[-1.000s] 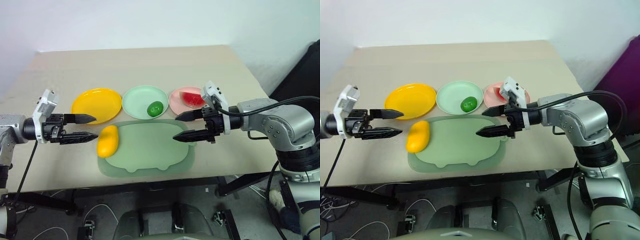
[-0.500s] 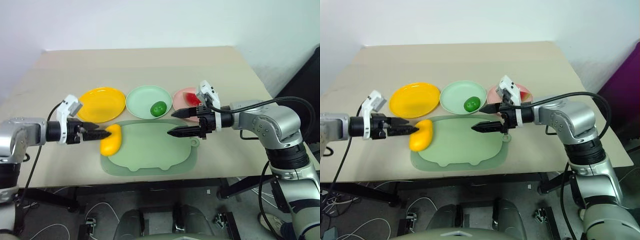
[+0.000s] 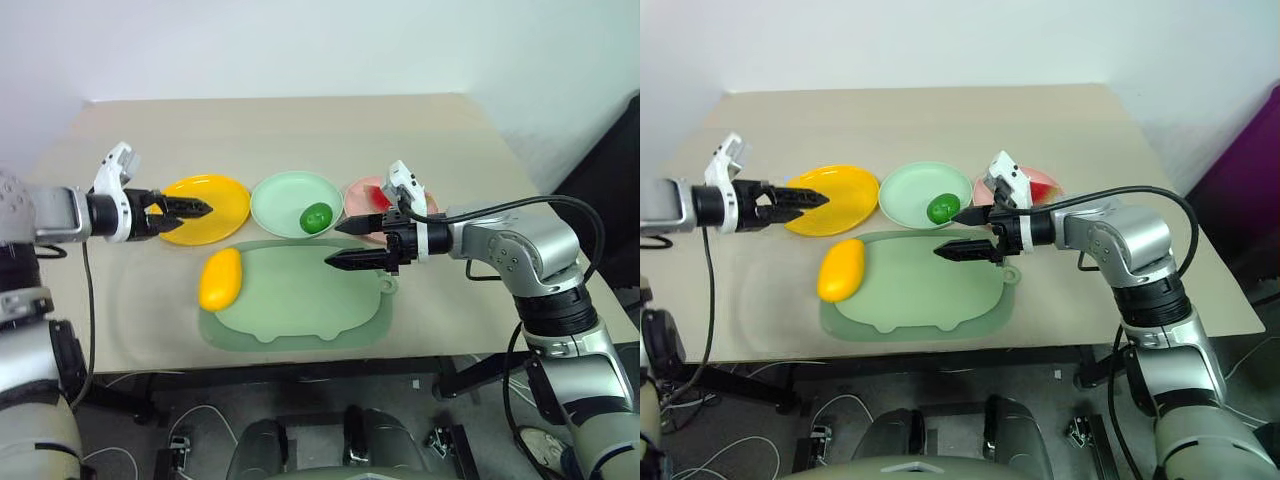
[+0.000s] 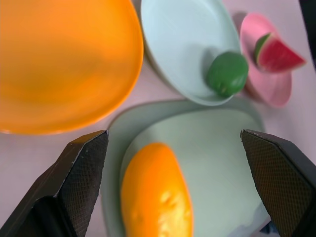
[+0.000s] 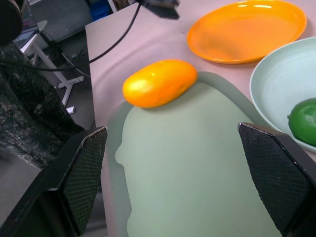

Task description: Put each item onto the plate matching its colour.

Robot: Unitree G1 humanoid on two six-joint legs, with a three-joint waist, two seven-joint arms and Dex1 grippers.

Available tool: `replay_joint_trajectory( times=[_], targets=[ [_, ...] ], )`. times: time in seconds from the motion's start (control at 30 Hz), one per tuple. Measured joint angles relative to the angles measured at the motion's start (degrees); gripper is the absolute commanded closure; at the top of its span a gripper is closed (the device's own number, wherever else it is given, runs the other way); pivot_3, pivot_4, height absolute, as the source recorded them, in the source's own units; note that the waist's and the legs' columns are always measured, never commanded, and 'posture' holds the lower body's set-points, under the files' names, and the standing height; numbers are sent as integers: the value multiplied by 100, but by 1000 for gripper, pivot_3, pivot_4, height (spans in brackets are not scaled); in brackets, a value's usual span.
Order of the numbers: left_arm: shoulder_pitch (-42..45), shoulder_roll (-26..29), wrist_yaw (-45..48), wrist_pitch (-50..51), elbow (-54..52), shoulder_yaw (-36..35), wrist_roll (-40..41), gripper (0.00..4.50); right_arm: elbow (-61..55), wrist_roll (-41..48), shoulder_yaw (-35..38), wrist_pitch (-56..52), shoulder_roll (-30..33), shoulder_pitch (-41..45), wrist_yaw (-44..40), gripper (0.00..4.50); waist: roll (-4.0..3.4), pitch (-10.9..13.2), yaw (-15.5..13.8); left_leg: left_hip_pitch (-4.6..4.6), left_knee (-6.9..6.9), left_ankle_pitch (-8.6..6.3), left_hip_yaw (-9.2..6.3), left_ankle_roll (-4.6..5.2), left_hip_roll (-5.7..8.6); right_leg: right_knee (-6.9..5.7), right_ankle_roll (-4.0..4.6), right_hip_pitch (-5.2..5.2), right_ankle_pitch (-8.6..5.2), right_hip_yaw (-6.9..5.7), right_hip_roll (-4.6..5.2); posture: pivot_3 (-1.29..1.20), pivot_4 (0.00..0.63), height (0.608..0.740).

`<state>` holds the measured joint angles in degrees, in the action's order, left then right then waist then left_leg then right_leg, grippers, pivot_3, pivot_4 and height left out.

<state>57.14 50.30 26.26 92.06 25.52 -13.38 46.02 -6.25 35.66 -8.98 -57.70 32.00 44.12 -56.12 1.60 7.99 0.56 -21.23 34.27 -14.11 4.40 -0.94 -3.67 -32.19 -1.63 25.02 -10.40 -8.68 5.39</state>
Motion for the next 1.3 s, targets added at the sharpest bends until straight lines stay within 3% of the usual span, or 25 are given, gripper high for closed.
replay_joint_trajectory(
  times=[0.1, 0.27, 0.4, 0.6, 0.87, 1.3],
  targets=[
    [443, 149, -657, -2, 267, 335, 678, 0, 53, -62, -14, 35, -48, 2, 21, 13, -4, 1, 6, 6, -2, -6, 1, -10, 9, 4, -1, -6, 0, 4, 15, 0, 150, 740],
    [399, 530, -1571, -1, 196, 1630, 2263, 0, 157, -117, -14, 62, -149, 50, 104, 13, -7, 3, 22, 11, -5, -7, 4, -15, 10, 1, -8, -5, 5, 12, 16, 0, 150, 740],
    [384, 825, -2230, -1, 333, 2163, 3550, 0, 192, -121, -9, 68, -169, 82, 138, 13, -6, 3, 19, 12, -4, -7, 3, -16, 10, 1, -6, -5, 3, 10, 13, 0, 150, 740],
    [305, 1079, -3161, -1, 513, 2573, 4856, 0, 211, -121, -6, 70, -201, 90, 199, 13, -6, 3, 18, 17, 0, -7, 0, -19, 12, 4, 8, -12, -5, 11, 16, 0, 150, 740],
    [-831, 942, -4462, -139, -59, 2338, 5358, 0, 299, -123, -4, 73, -245, 95, 295, 13, 1, 2, 2, 14, -1, 3, 2, -33, 14, 3, 3, -16, -1, 8, 15, 0, 150, 740],
    [-1151, 424, -5226, -567, -439, 2025, 5678, 0, 295, -119, 5, 80, -314, 112, 393, 13, -2, 3, 4, 28, 0, 4, -1, -39, 22, 7, 7, -36, -4, 9, 16, 0, 150, 740]
  ],
)
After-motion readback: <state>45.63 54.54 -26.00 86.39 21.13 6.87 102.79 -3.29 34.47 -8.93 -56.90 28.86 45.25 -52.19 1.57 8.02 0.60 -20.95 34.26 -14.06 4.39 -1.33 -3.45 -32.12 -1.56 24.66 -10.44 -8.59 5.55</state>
